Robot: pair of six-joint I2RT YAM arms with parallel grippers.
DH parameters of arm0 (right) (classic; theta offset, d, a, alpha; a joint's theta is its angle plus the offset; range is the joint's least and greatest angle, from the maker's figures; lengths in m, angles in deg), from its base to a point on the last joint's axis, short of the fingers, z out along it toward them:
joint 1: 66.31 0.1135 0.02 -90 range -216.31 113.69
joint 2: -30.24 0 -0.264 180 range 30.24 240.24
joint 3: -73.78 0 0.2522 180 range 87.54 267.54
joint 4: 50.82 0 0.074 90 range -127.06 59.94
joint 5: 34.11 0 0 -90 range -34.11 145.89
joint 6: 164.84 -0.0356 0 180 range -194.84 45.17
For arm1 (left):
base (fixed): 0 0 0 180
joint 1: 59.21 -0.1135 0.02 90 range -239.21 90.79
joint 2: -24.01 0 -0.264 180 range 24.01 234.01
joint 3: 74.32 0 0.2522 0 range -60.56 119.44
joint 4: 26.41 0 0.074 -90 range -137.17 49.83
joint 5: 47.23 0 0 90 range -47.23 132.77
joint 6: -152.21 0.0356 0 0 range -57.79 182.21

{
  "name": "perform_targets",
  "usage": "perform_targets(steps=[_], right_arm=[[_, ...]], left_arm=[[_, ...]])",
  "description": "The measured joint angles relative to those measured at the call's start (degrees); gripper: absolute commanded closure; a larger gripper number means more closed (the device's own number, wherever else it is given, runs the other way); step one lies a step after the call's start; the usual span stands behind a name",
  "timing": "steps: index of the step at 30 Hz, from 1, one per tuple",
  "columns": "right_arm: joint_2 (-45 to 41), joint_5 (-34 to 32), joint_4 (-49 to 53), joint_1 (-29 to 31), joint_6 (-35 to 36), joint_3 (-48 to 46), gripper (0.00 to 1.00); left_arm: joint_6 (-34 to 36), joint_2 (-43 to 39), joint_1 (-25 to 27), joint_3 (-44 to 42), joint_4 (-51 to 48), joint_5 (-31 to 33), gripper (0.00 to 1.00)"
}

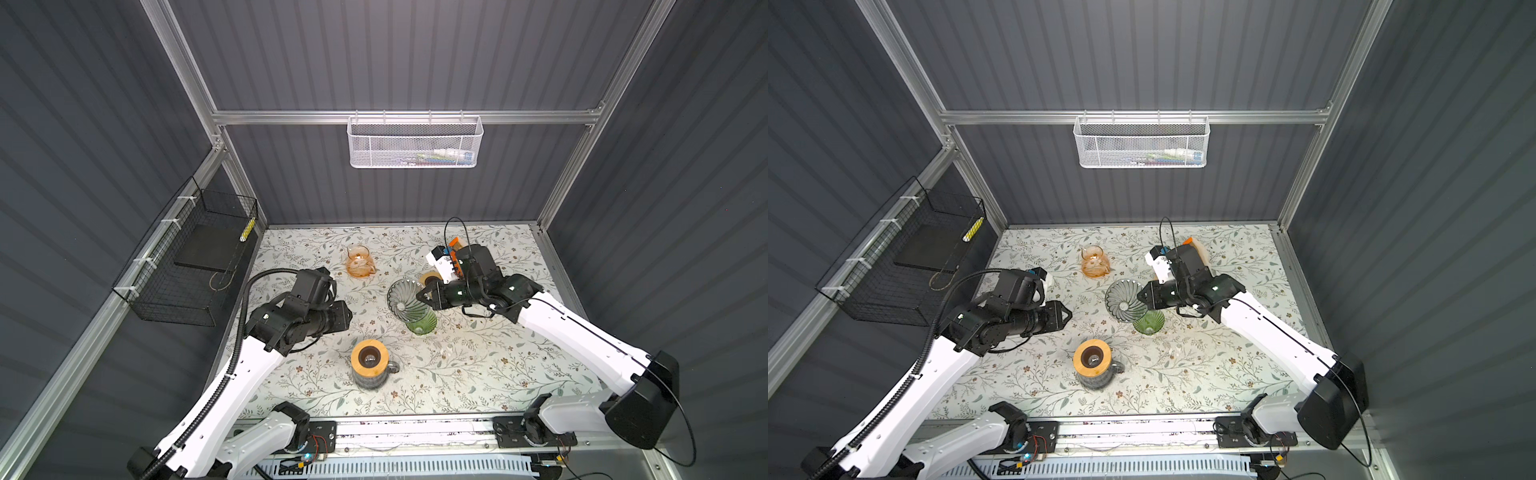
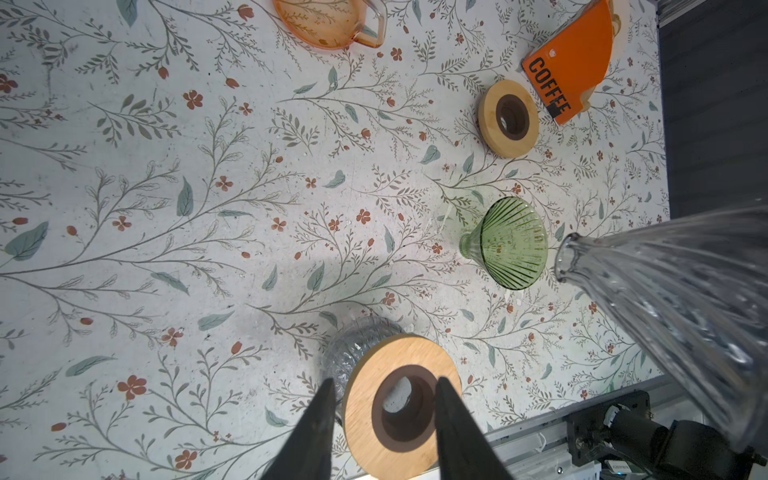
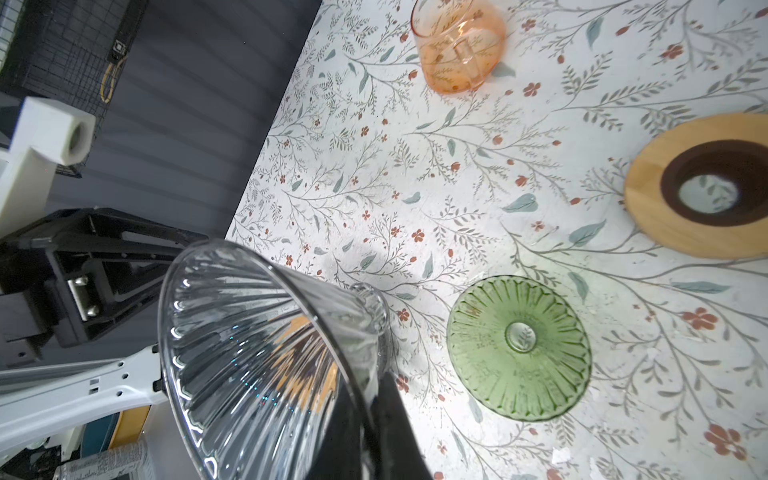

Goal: Place the coffee filter in the dripper
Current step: 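Lift the grey dripper with the right gripper and carry it toward the pitcher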

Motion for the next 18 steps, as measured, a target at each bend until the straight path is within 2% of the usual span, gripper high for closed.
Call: perform_targets(steps=[18], right_arm=[[3.5, 0.0, -0.4, 12.3, -4.6, 0.0, 1.0]], left_arm=[[0.0, -4.7, 0.0, -0.2, -7.5, 0.5, 0.6]])
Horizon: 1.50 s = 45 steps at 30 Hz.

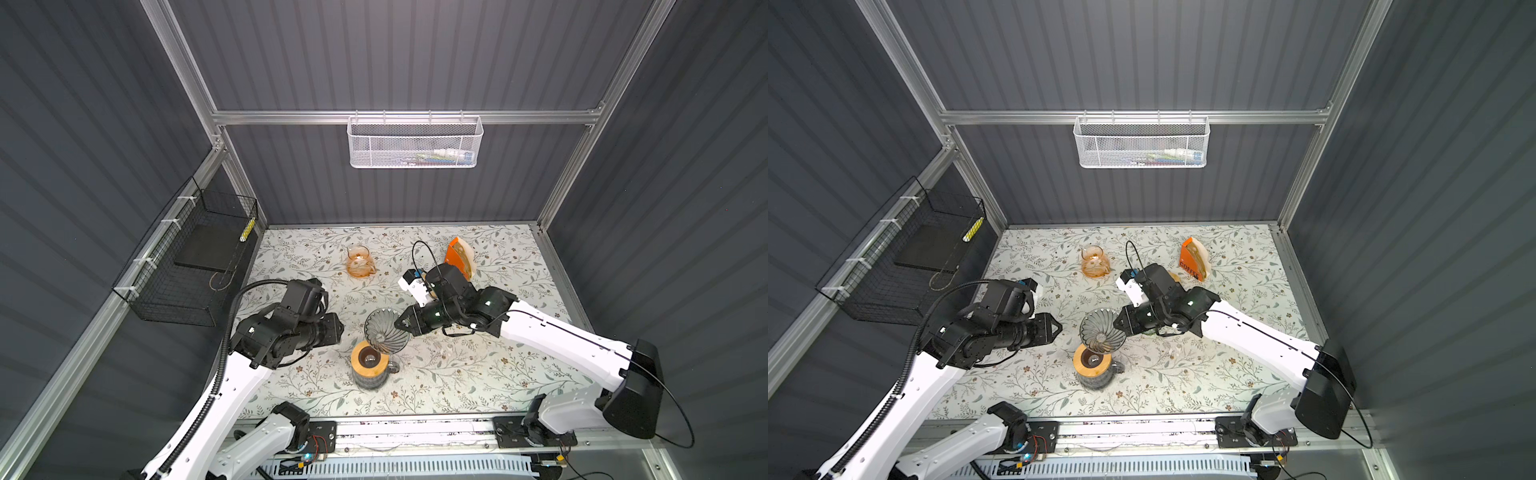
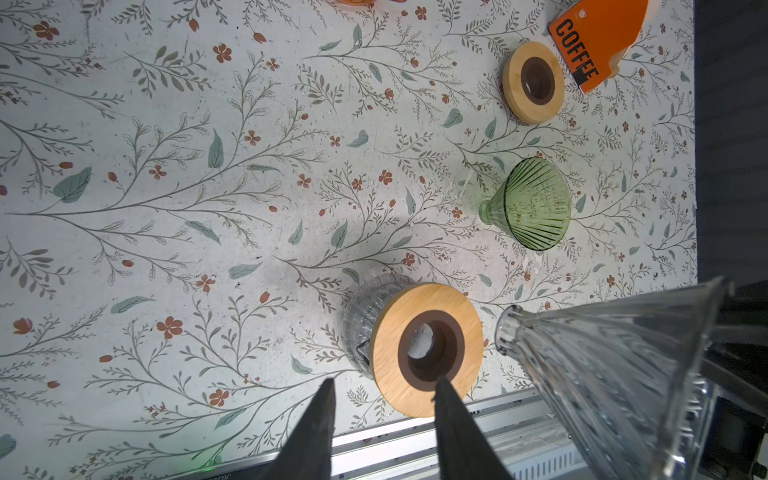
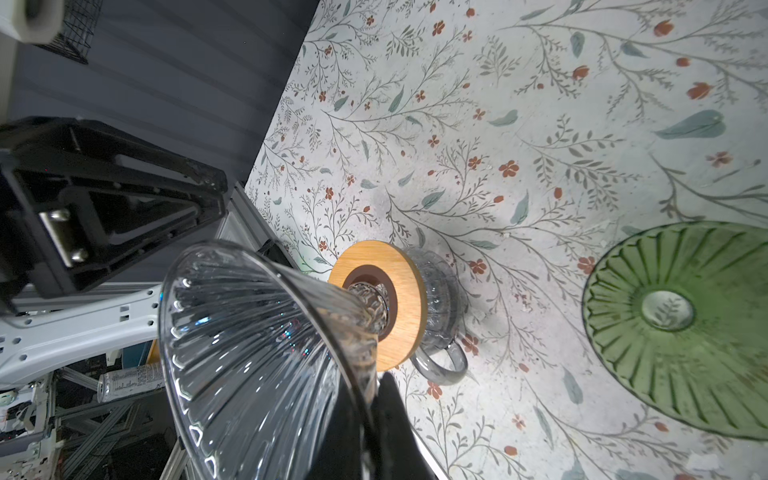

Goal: Place the coffee filter in the dripper
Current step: 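Lift the grey dripper with the right gripper and carry it toward the pitcher, then lower the grey dripper into the wooden ring on the pitcher with the right gripper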

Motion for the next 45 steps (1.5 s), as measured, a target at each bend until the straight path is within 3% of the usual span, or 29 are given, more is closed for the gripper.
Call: perform_targets(steps=[18, 45], right_arm=[[5.7, -0.3, -2.3, 4.5, -2.2, 0.0, 1.0], [10.4, -2.4, 0.9, 5.2, -3.7, 5.0, 1.0]], left_arm=[[0.2, -2.2, 0.0, -1.0, -0.4, -0.9, 0.6], [5.0, -0.4, 0.0, -3.4, 1.6, -10.3, 0.7]])
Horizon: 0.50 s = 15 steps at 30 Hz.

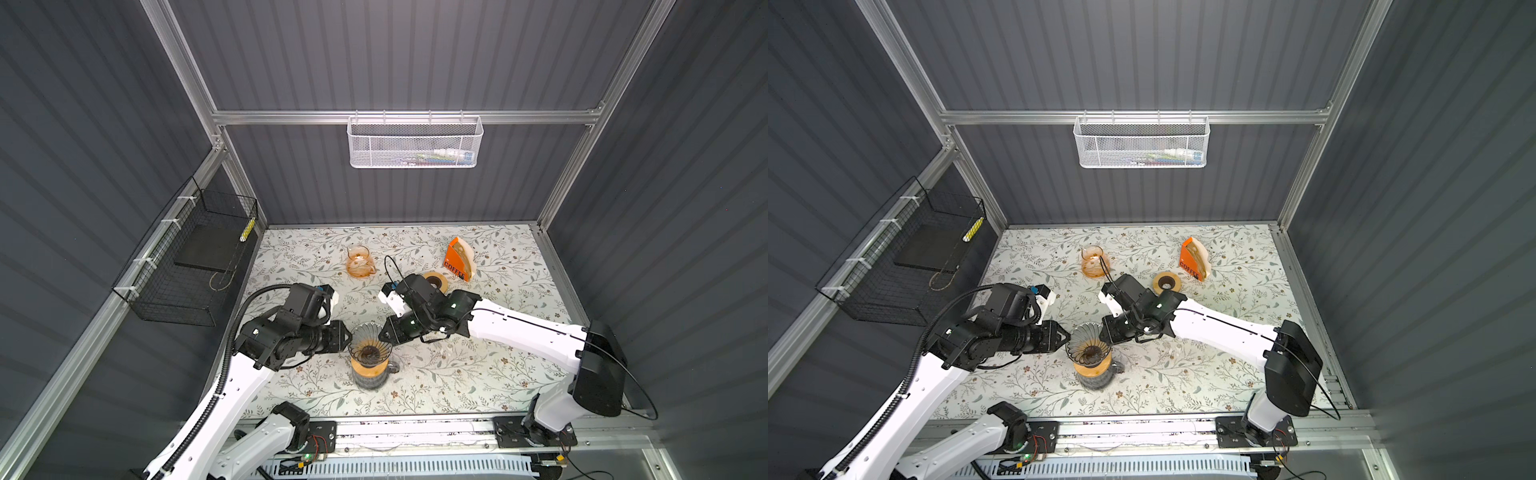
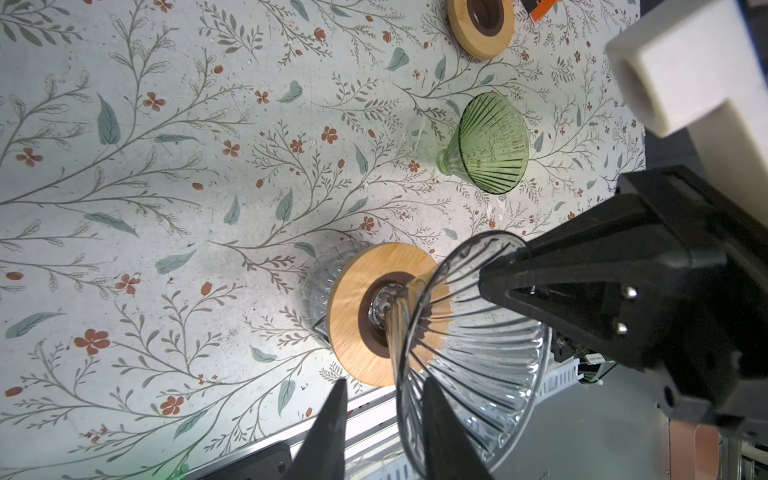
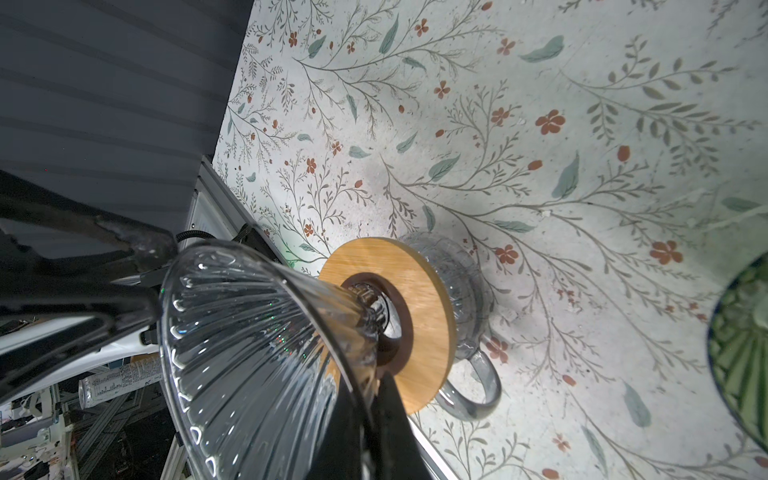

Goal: Place the coffee filter in the dripper
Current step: 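Lower the grey dripper into the wooden ring on the pitcher with the right gripper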

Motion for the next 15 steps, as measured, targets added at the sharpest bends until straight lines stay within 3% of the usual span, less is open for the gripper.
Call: perform_targets(steps=[15], right_arm=[[2.6, -1.6, 3.6, 0.3, 0.0, 4.0, 1.0]], left_arm=[[1.3, 0.0, 0.0, -2.1, 0.2, 0.0, 0.77]])
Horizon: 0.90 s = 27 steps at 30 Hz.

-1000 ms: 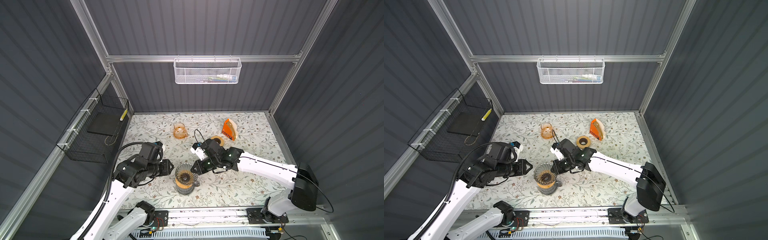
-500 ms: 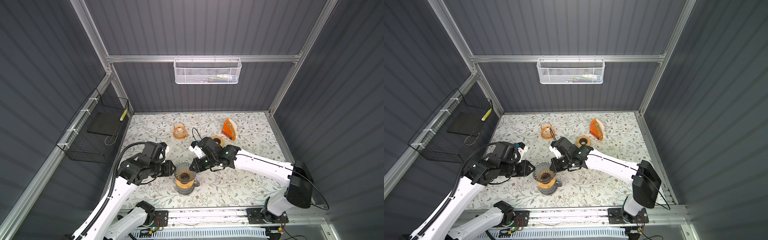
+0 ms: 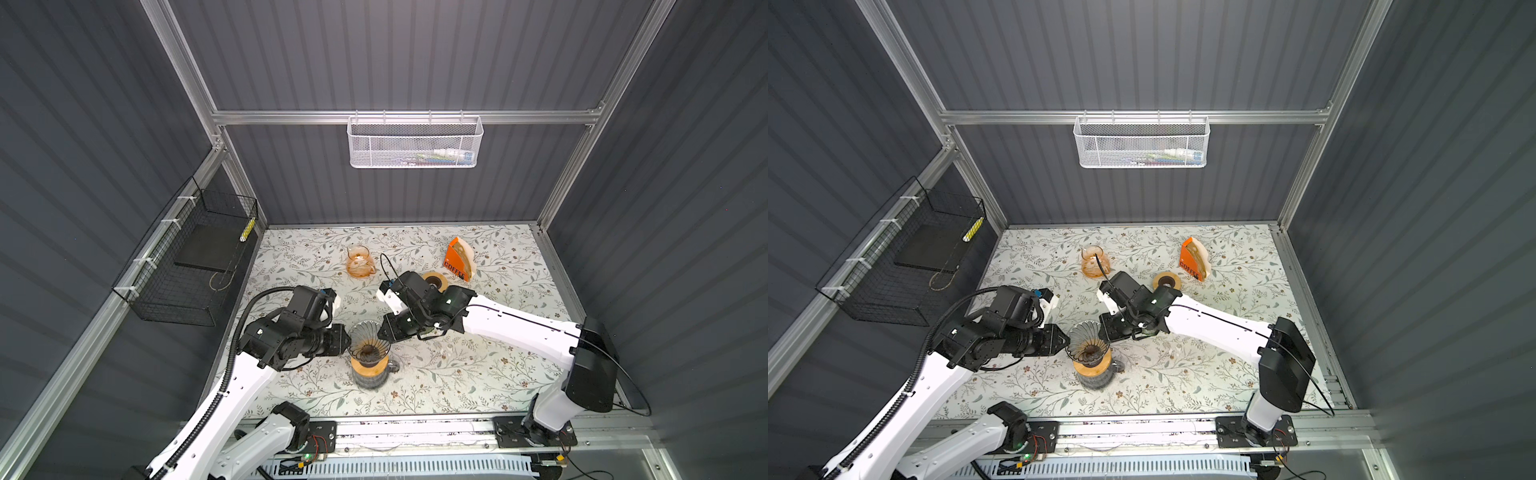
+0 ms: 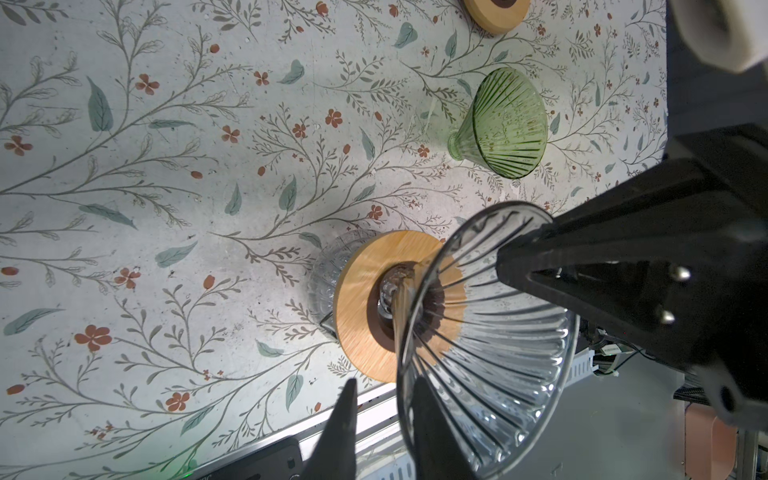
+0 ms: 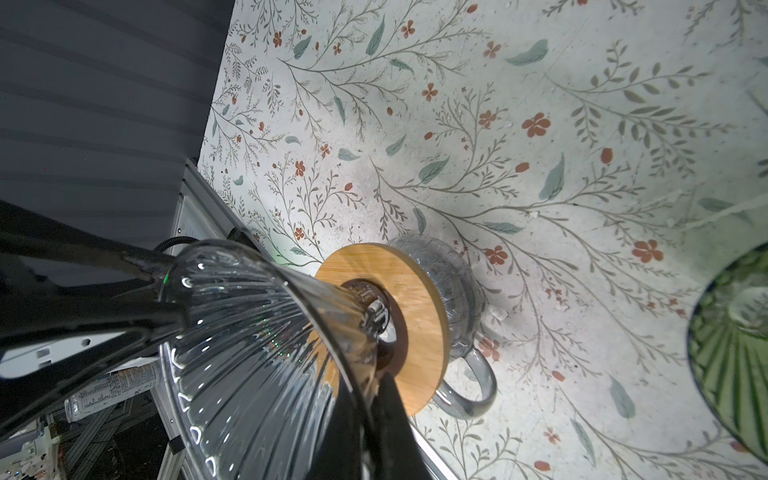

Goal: Place the coffee filter in the dripper
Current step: 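Lower the grey dripper into the wooden ring on the pitcher with the right gripper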

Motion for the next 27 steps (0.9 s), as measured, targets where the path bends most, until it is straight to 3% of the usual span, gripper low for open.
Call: perform_targets(steps=[27], right_arm=[[0.2, -1.5, 2.2, 1.0, -0.4, 1.3, 1.0]], left_arm=[[0.7, 0.0, 0.0, -0.1, 0.0, -0.1, 0.79]])
